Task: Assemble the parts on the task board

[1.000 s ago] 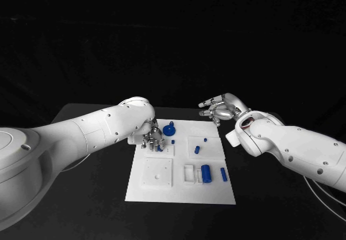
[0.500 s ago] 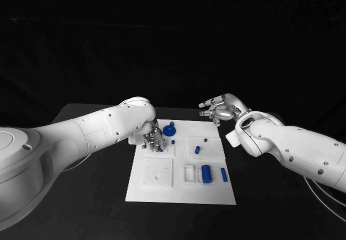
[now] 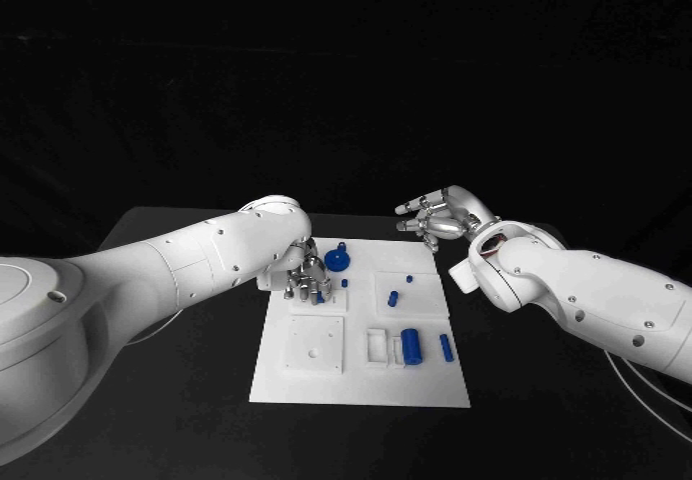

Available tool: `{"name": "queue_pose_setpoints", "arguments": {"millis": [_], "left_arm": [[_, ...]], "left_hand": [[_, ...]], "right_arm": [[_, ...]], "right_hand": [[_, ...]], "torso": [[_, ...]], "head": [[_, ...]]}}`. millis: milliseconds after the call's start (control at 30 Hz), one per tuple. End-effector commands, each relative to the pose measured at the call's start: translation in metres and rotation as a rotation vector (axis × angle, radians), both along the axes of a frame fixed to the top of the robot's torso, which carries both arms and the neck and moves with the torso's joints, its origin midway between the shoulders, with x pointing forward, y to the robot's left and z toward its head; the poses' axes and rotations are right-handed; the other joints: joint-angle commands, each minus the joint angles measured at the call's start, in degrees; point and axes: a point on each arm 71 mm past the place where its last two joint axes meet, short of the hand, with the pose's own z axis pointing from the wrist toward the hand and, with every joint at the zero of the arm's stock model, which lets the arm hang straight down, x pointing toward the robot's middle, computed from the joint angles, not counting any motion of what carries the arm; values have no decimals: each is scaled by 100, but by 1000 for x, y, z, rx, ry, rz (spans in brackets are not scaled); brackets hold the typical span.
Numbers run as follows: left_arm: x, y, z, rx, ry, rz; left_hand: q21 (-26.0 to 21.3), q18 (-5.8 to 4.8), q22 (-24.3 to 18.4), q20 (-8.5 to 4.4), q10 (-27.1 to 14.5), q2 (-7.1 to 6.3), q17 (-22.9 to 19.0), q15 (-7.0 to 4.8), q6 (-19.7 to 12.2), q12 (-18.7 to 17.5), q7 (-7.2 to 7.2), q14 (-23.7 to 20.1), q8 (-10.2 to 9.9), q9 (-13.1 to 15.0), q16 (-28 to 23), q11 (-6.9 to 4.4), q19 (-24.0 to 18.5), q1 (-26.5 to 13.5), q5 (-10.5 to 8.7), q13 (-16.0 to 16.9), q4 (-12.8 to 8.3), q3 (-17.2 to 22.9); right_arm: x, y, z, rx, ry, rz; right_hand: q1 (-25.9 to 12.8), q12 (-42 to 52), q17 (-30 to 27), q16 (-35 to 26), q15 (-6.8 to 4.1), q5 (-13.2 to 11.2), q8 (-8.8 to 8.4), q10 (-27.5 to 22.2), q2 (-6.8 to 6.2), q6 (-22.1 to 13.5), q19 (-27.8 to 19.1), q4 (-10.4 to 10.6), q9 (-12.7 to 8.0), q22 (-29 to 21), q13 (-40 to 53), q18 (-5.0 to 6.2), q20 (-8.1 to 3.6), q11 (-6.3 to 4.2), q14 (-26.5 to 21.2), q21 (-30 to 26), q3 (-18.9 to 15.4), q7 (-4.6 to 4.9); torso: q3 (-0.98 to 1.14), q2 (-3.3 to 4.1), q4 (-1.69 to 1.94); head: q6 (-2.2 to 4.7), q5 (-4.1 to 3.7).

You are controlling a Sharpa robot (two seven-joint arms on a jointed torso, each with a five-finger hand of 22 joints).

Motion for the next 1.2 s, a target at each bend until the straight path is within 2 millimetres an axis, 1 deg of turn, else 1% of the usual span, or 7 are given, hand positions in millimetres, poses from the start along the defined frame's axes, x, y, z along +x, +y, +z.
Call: {"name": "queue_pose_setpoints", "arguments": {"millis": [33,167,333,433,567,700,1200], "left_arm": [[-3,-4,-5,-9,18,-7],[-2,-3,-4,-9,3,-1],[0,1,-4,-6,-21,16],[1,4,-3,-5,-33,26],[2,7,-3,-6,-43,34],[2,11,-3,-8,-54,45],[2,23,9,-74,-59,76]], "left_hand": [[-42,-8,106,8,202,67,7,-61,738,35,-498,74,14,-4,40,-142,52,115,-255,15,-240,308],[-91,-26,105,1,201,87,-22,-64,725,21,-509,69,11,-28,24,-142,77,347,-186,26,88,-412],[-126,-38,102,-9,203,-32,-82,-79,716,-5,-528,63,11,-60,-12,-151,96,289,-733,-4,428,-875],[-167,-57,106,-28,202,-56,-135,-90,713,-16,-522,59,13,-98,-49,-148,117,421,-907,-64,770,-1619],[-190,-60,107,-29,202,-240,-168,-91,702,-44,-504,44,12,-143,-72,-138,114,379,-1424,-106,1029,-1888],[-175,-63,116,-9,194,-683,-61,-72,728,-36,-490,33,10,-158,-15,-132,78,417,-1811,-113,1589,-1600],[-179,-66,104,-24,190,-732,-381,-74,486,-232,-420,-56,13,-327,-218,-100,39,471,-1829,-179,1697,-1598]], "right_arm": [[0,2,0,0,6,14],[0,2,0,0,8,15],[0,1,-1,1,10,14],[0,1,-1,1,11,14],[1,0,-1,0,13,11],[1,-1,-2,0,14,9],[3,-5,-3,1,16,-3]], "right_hand": [[-18,-23,-7,-27,-51,20,-22,30,-57,39,124,2,-7,332,-8,31,-53,-12,6,-10,47,11],[-18,-23,-7,-27,-51,20,-22,30,-57,39,124,2,-7,332,-8,31,-53,-12,6,-10,47,11],[-18,-23,-7,-27,-51,20,-22,30,-57,39,124,2,-7,332,-8,31,-53,-12,6,-10,47,11],[-29,-27,-17,-40,-50,22,-24,27,-64,32,120,7,-8,328,-11,32,-52,-10,0,-23,46,13],[-34,-29,-22,-47,-49,26,-23,25,-67,27,116,10,-7,324,-13,33,-51,-10,-4,-38,35,13],[-34,-29,-22,-47,-49,26,-23,25,-67,27,116,10,-7,324,-13,33,-51,-10,-4,-38,35,13],[-51,-29,-31,-56,-48,34,-22,25,-59,17,119,20,-7,319,-15,34,-50,-9,-3,-56,0,14]], "torso": [[-3,-2,4],[-6,-4,2],[-10,-4,4],[-12,-6,9],[-17,-8,11],[-18,-9,7],[-12,-9,11]], "head": [[-7,-13],[-5,-13],[8,-18],[18,-17],[26,-17],[28,-5],[67,19]]}}
